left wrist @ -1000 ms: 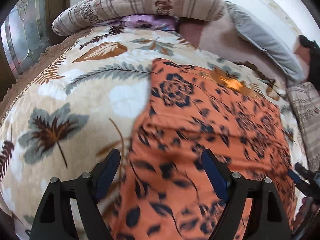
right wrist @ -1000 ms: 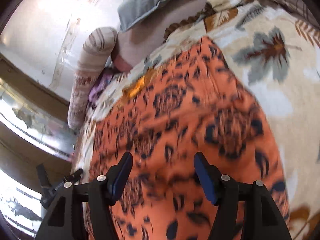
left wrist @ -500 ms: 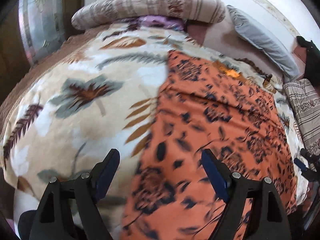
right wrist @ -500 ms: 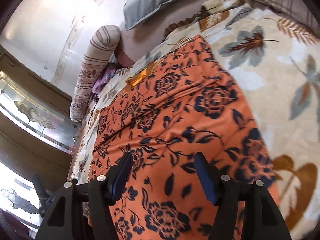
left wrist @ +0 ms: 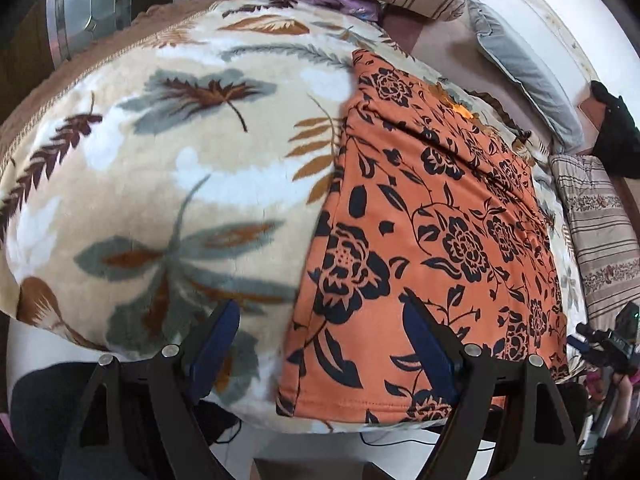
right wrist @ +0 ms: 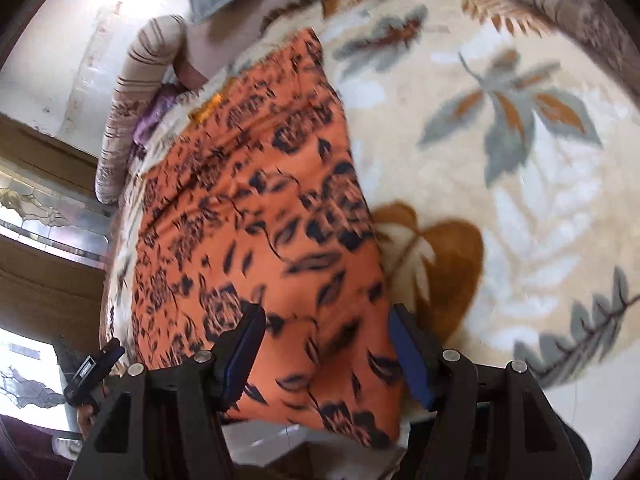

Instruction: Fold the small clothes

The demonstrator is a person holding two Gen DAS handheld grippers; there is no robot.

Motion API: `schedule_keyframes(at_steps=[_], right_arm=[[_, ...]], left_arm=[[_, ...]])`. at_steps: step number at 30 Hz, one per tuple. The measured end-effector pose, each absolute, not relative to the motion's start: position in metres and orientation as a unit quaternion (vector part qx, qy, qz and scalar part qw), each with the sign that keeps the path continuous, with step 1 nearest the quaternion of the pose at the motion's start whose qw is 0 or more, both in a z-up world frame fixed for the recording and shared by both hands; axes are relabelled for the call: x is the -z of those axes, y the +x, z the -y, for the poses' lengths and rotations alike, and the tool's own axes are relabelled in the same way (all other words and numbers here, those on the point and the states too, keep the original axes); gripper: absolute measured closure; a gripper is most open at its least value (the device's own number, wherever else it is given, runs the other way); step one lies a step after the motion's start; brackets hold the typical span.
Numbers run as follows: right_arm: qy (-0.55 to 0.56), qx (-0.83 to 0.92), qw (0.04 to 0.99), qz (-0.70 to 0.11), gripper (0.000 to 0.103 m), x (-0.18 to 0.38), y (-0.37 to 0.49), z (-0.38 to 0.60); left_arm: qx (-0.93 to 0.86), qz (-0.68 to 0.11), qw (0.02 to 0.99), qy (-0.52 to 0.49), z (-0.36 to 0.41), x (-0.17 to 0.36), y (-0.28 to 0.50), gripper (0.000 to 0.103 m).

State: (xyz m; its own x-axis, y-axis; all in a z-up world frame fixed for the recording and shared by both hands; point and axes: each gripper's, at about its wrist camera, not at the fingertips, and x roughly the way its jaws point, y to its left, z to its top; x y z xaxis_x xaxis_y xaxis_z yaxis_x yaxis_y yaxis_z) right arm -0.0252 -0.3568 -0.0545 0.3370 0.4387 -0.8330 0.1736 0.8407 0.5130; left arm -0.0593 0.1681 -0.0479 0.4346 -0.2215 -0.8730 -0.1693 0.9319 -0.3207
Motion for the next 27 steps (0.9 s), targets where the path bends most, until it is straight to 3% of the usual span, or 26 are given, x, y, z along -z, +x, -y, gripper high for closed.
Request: schedule_keyframes(at_steps=[4, 6, 8, 11, 19, 20, 21, 22, 23, 24, 26, 27], right_arm=[[0.278, -0.096, 0.758, -0.583, 0.041, 0.063, -0.033, 0.354], [0.274, -0.101, 0.752, -0.591, 0.053, 0.066, -0.036, 0.349], [0.270, -0.102, 0.750, -0.595, 0.053, 0.069, -0.037, 0.346], [0.267, -0.101, 0.750, -0.597, 0.054, 0.070, -0.038, 0.343], [0.280, -0.101, 0.746, -0.596, 0.054, 0.073, -0.044, 0.345], [0.279, -0.102, 0.746, -0.596, 0.054, 0.074, -0.044, 0.344], [0.277, -0.103, 0.746, -0.596, 0.054, 0.074, -0.043, 0.343], [0.273, -0.104, 0.746, -0.599, 0.057, 0.074, -0.043, 0.342], [0.270, -0.101, 0.745, -0.602, 0.069, 0.075, -0.043, 0.342], [0.266, -0.098, 0.745, -0.604, 0.078, 0.076, -0.043, 0.342], [0.260, -0.094, 0.745, -0.607, 0.090, 0.076, -0.044, 0.344], [0.261, -0.094, 0.746, -0.605, 0.091, 0.075, -0.045, 0.345]], left_arm=[[0.022, -0.543, 0.811, -0.215, -0.173, 0.053, -0.062, 0.019], [0.019, -0.548, 0.806, -0.221, -0.175, 0.055, -0.066, 0.019], [0.014, -0.556, 0.801, -0.223, -0.176, 0.058, -0.069, 0.019], [0.020, -0.581, 0.781, -0.229, -0.171, 0.068, -0.071, 0.046], [0.021, -0.611, 0.765, -0.201, -0.157, 0.083, -0.073, 0.050], [0.023, -0.612, 0.765, -0.199, -0.157, 0.083, -0.073, 0.054], [0.020, -0.615, 0.763, -0.198, -0.157, 0.084, -0.072, 0.066], [0.016, -0.617, 0.762, -0.195, -0.158, 0.085, -0.072, 0.078], [0.016, -0.617, 0.762, -0.195, -0.159, 0.085, -0.072, 0.080], [0.023, -0.615, 0.762, -0.202, -0.161, 0.083, -0.073, 0.092], [0.032, -0.606, 0.767, -0.206, -0.162, 0.078, -0.075, 0.094], [0.032, -0.599, 0.773, -0.204, -0.161, 0.073, -0.077, 0.094]])
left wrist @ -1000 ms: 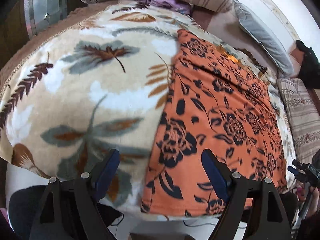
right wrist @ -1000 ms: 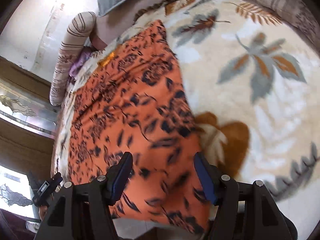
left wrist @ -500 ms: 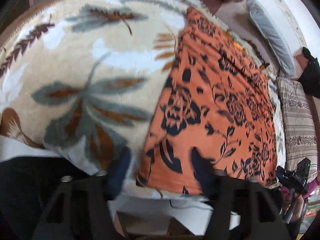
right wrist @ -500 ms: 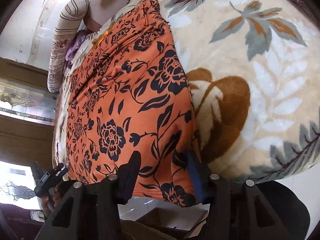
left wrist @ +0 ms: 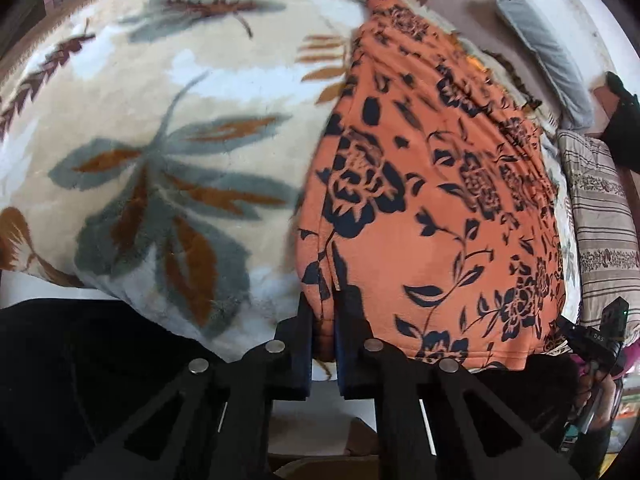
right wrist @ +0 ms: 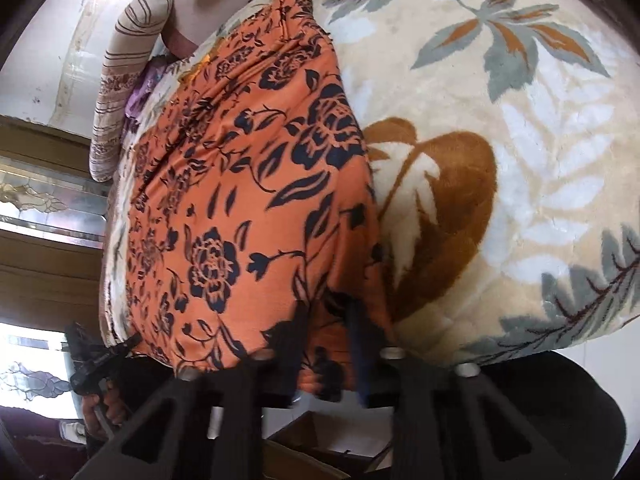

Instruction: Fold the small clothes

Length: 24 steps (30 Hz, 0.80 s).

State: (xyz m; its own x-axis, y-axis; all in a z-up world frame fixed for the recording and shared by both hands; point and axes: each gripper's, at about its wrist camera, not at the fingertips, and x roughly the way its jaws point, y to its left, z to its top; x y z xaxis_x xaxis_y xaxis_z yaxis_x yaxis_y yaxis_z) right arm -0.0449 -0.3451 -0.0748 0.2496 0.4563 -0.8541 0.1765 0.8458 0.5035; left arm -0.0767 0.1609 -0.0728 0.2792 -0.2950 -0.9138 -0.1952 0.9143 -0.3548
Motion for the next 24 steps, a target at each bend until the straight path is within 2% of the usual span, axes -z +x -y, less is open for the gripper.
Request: schedule_keyframes(at_steps=[6, 8, 10, 11, 12, 14, 16, 17, 18, 19, 20, 24], right_arm=[[0.262, -0.090, 0.743, -0.609, 0.089, 0.073, -0.050, 0.353], [0.264, -0.079, 0.746, -0.606, 0.086, 0.073, -0.050, 0.358], [0.259, -0.068, 0.752, -0.602, 0.070, 0.071, -0.051, 0.359], [0.252, -0.059, 0.752, -0.607, 0.037, 0.071, -0.051, 0.358], [0.245, -0.053, 0.755, -0.606, 0.022, 0.070, -0.052, 0.358], [0.239, -0.060, 0.759, -0.603, 0.022, 0.068, -0.053, 0.356], [0.240, -0.063, 0.756, -0.605, 0.024, 0.072, -0.052, 0.355], [0.237, -0.062, 0.754, -0.609, 0.031, 0.074, -0.051, 0.354], [0.231, -0.060, 0.754, -0.611, 0.052, 0.075, -0.050, 0.352], [0.219, -0.068, 0.754, -0.616, 0.067, 0.074, -0.050, 0.347], [0.220, -0.076, 0.750, -0.619, 0.088, 0.074, -0.051, 0.345], [0.225, -0.076, 0.750, -0.618, 0.092, 0.071, -0.052, 0.345]], left_arm=[[0.037, -0.581, 0.786, -0.209, -0.162, 0.065, -0.077, 0.090], [0.024, -0.595, 0.780, -0.195, -0.158, 0.072, -0.076, 0.080], [0.025, -0.596, 0.779, -0.193, -0.156, 0.076, -0.077, 0.054], [0.025, -0.592, 0.783, -0.190, -0.155, 0.076, -0.078, 0.048], [0.025, -0.589, 0.786, -0.184, -0.152, 0.074, -0.078, 0.041], [0.027, -0.582, 0.793, -0.180, -0.151, 0.073, -0.077, 0.040], [0.021, -0.587, 0.788, -0.182, -0.154, 0.078, -0.074, 0.041], [0.018, -0.591, 0.785, -0.184, -0.156, 0.081, -0.074, 0.042], [0.012, -0.593, 0.785, -0.180, -0.157, 0.081, -0.074, 0.058], [0.006, -0.595, 0.786, -0.168, -0.157, 0.080, -0.074, 0.086], [0.018, -0.596, 0.784, -0.172, -0.158, 0.079, -0.074, 0.093], [0.031, -0.587, 0.784, -0.198, -0.164, 0.073, -0.077, 0.094]])
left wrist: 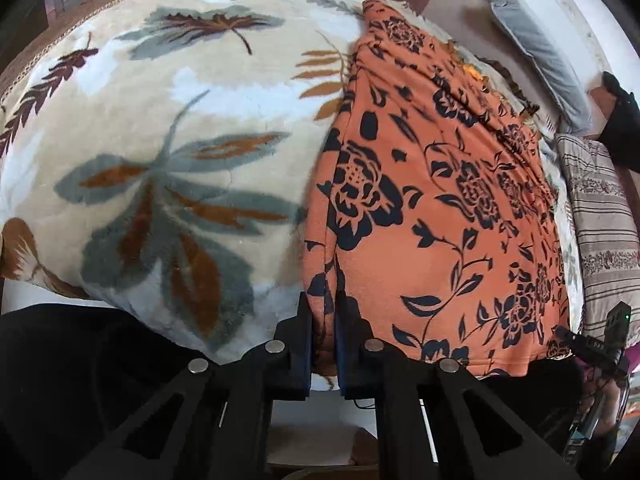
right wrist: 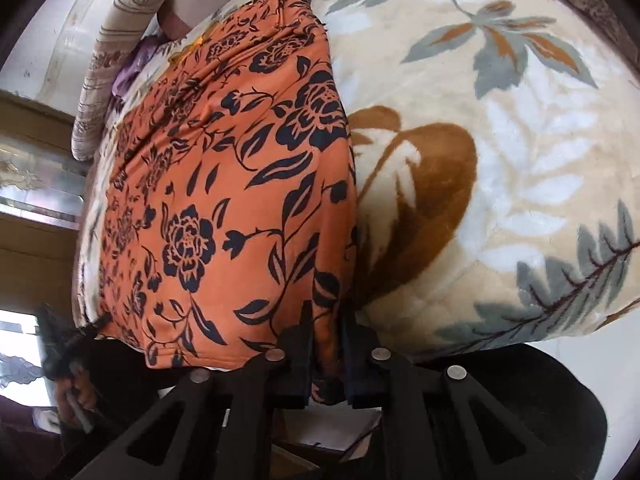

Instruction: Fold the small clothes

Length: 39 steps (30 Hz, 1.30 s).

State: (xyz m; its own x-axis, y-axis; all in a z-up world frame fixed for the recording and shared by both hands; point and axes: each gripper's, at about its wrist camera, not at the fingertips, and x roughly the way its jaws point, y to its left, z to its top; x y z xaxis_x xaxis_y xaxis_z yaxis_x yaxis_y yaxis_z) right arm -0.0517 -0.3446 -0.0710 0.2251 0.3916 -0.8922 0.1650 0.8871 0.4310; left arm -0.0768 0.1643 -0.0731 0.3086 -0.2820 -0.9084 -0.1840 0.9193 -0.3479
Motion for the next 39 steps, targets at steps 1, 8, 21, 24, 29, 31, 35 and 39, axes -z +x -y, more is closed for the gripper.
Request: schedule_keyframes(at_steps=[1, 8, 21, 24, 29, 31, 35, 39], right_arm=[[0.238, -0.075, 0.751, -0.612, 0.092, 0.070, -0.051, 0.348], [0.263, -0.066, 0.736, -0.621, 0.082, 0.083, -0.047, 0.353], [0.372, -0.124, 0.750, -0.533, 0.096, 0.041, -0.032, 0.372], [0.382, -0.118, 0.732, -0.552, 0.096, 0.064, -0.029, 0.369], [0.399, -0.135, 0.727, -0.542, 0.096, 0.062, -0.016, 0.370], [0.398, -0.149, 0.735, -0.529, 0.096, 0.050, -0.002, 0.370], [0.414, -0.184, 0.754, -0.475, 0.096, 0.014, 0.054, 0.371], [0.411, -0.179, 0.793, -0.413, 0.096, -0.020, 0.143, 0.379]], left_arm=[[0.033, -0.587, 0.784, -0.199, -0.164, 0.074, -0.077, 0.093], [0.044, -0.598, 0.776, -0.195, -0.155, 0.081, -0.070, 0.056], [0.084, -0.526, 0.814, -0.233, -0.167, 0.019, -0.042, 0.096], [0.054, -0.583, 0.782, -0.212, -0.160, 0.052, -0.035, 0.096], [0.065, -0.570, 0.790, -0.215, -0.162, 0.043, -0.027, 0.096], [0.078, -0.548, 0.804, -0.216, -0.160, 0.023, -0.007, 0.096], [0.099, -0.489, 0.838, -0.219, -0.158, -0.024, 0.054, 0.096], [0.075, -0.419, 0.874, -0.234, -0.164, -0.059, 0.142, 0.094]])
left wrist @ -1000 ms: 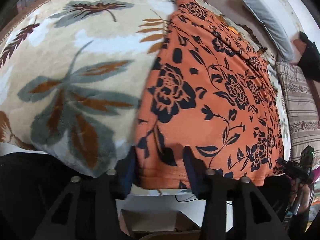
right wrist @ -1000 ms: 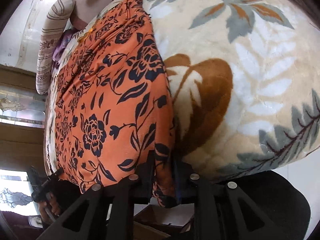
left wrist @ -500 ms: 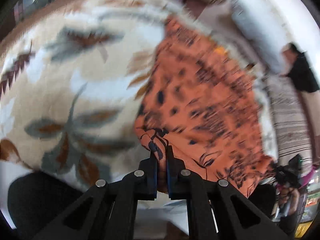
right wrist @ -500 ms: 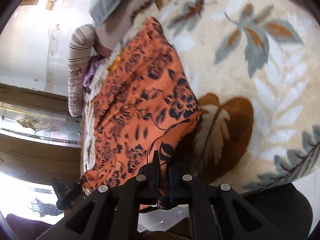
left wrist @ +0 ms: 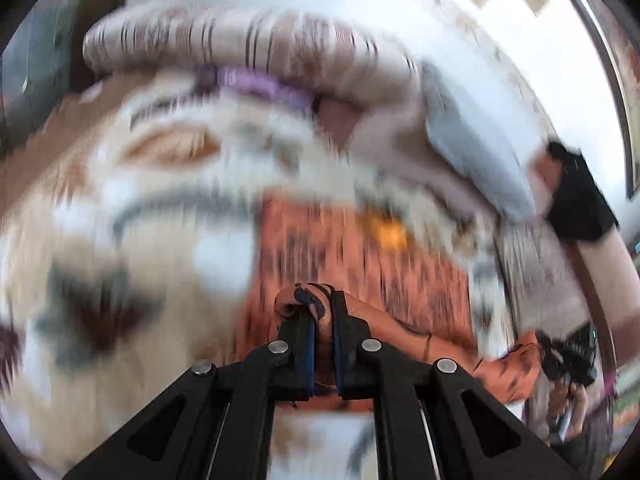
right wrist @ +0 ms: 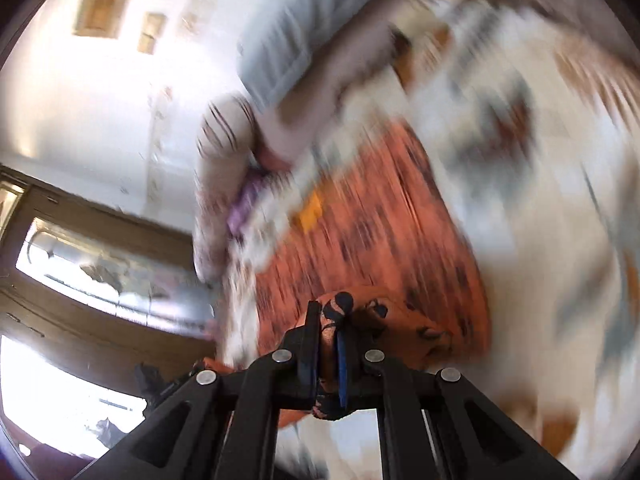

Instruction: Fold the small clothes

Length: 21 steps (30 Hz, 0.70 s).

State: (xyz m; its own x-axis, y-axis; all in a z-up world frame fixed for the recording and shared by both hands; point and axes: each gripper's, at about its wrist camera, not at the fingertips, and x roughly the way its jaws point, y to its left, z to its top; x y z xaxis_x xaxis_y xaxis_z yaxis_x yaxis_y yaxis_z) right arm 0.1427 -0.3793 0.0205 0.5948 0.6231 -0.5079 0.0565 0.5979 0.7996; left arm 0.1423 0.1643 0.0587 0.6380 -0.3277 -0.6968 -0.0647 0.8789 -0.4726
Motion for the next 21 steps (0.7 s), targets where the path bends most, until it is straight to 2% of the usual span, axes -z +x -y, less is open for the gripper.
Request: schedule_keyframes(at_steps=[2, 3, 4, 5, 6, 7, 10, 13, 15, 18, 21], right_arm=[[0.444, -0.156, 0.785, -0.403, 0.092, -0.006, 0.191, 0.385], [0.438, -0.141, 0.794, -0.398, 0.092, 0.004, 0.212, 0.385], [0.424, -0.132, 0.800, -0.404, 0.089, 0.015, 0.229, 0.383], [0.415, -0.106, 0.793, -0.433, 0.069, 0.038, 0.251, 0.381], [0.416, -0.078, 0.787, -0.449, 0.034, 0.055, 0.258, 0.379], [0.419, -0.064, 0.786, -0.450, 0.028, 0.063, 0.257, 0.379], [0.425, -0.056, 0.801, -0.417, 0.028, 0.070, 0.232, 0.382], [0.409, -0.062, 0.819, -0.398, 0.028, 0.058, 0.190, 0.381], [0.406, -0.073, 0.815, -0.407, 0.028, 0.053, 0.161, 0.373], [0.427, -0.089, 0.797, -0.419, 0.028, 0.056, 0.117, 0.357], [0.440, -0.098, 0.774, -0.446, 0.028, 0.076, 0.100, 0.339]], left_arm=[[0.055, -0.405, 0.883, -0.233, -0.162, -0.054, 0.184, 0.093], [0.051, -0.404, 0.885, -0.227, -0.158, -0.045, 0.207, 0.086], [0.045, -0.416, 0.881, -0.221, -0.151, -0.030, 0.229, 0.070], [0.027, -0.441, 0.872, -0.211, -0.147, -0.012, 0.248, 0.058], [0.005, -0.460, 0.866, -0.198, -0.144, 0.006, 0.260, 0.046], [-0.012, -0.471, 0.862, -0.189, -0.144, 0.024, 0.270, 0.046], [-0.045, -0.498, 0.846, -0.186, -0.151, 0.051, 0.276, 0.046], [-0.064, -0.476, 0.851, -0.212, -0.170, 0.045, 0.261, 0.044], [-0.058, -0.454, 0.856, -0.241, -0.182, 0.033, 0.238, 0.040], [-0.055, -0.428, 0.857, -0.283, -0.185, 0.024, 0.188, 0.029], [-0.042, -0.433, 0.847, -0.306, -0.169, 0.031, 0.148, 0.027]])
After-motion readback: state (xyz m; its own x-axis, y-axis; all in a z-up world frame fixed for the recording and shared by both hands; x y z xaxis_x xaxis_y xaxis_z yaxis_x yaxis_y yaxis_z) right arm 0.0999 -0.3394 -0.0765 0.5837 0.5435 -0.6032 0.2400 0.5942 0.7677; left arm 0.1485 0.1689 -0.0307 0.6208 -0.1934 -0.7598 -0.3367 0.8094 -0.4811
